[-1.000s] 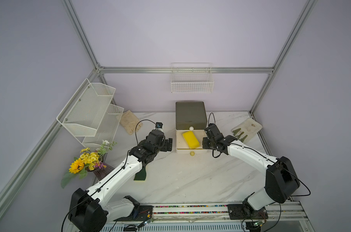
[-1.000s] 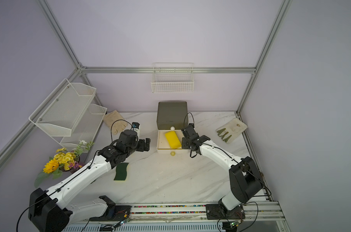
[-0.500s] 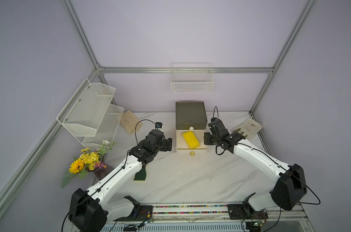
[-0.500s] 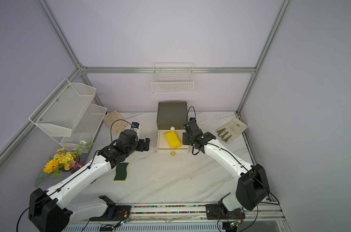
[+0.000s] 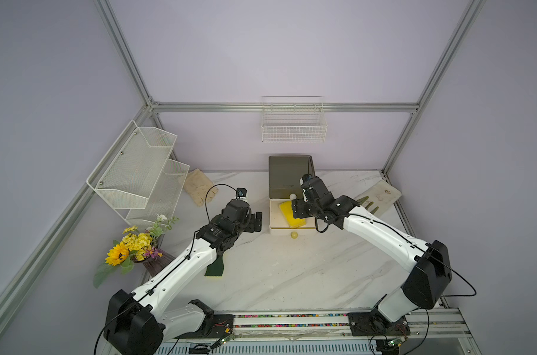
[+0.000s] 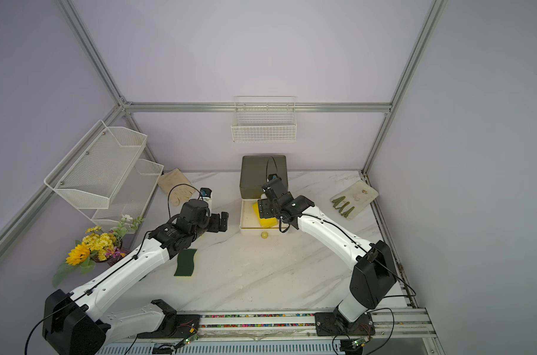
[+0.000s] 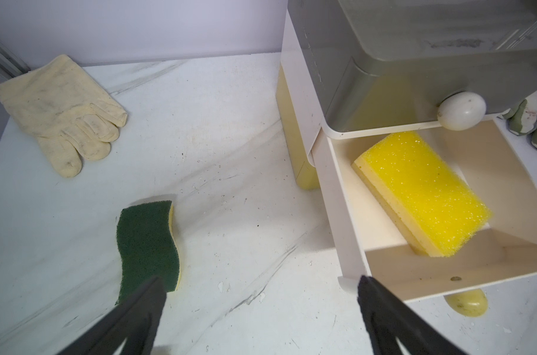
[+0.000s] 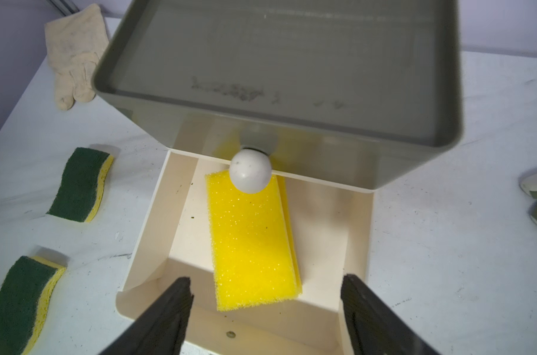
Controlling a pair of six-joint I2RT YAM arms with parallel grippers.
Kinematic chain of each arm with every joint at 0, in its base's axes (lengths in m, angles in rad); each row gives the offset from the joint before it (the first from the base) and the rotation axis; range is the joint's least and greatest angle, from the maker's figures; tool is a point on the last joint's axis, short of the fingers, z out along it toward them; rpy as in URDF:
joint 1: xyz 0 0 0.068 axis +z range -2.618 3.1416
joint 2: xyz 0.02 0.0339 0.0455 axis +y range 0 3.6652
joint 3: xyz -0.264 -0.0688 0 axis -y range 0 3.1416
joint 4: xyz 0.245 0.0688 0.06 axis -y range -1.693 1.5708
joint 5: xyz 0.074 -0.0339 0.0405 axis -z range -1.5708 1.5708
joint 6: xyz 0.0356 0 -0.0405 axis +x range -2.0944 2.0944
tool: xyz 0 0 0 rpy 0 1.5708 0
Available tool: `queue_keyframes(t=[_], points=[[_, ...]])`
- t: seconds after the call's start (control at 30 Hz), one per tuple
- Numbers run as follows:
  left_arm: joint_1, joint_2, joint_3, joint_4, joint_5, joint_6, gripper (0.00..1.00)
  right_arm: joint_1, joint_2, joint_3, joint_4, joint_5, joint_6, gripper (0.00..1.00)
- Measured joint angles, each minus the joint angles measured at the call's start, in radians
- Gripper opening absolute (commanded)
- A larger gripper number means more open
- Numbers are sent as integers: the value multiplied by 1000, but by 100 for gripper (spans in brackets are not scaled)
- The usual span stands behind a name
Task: Take the sponge out of the drawer
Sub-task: Pick up the sponge from the drawer.
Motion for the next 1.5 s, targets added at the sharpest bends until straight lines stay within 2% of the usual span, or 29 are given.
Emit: queue_keyframes(t=[0.5, 0.63, 0.87, 1.0, 1.23, 1.5], points=[[6, -2, 0, 6, 2, 0, 100, 9, 82, 5, -7, 6, -7, 86], [6, -2, 0, 6, 18, -1, 100, 10, 79, -1, -6, 10, -5, 91], [-10, -3, 35, -21, 59, -119, 100, -10, 12, -81, -5, 21, -4, 92], [-101, 48, 176, -79, 13, -205, 100, -85, -69, -151, 6, 4, -1, 92], [-279, 281, 451, -164, -79, -352, 100, -240, -208, -281, 32, -30, -2, 92], [-357, 537, 695, -337, -121, -538, 100, -303, -275, -397, 53, -66, -3, 93]])
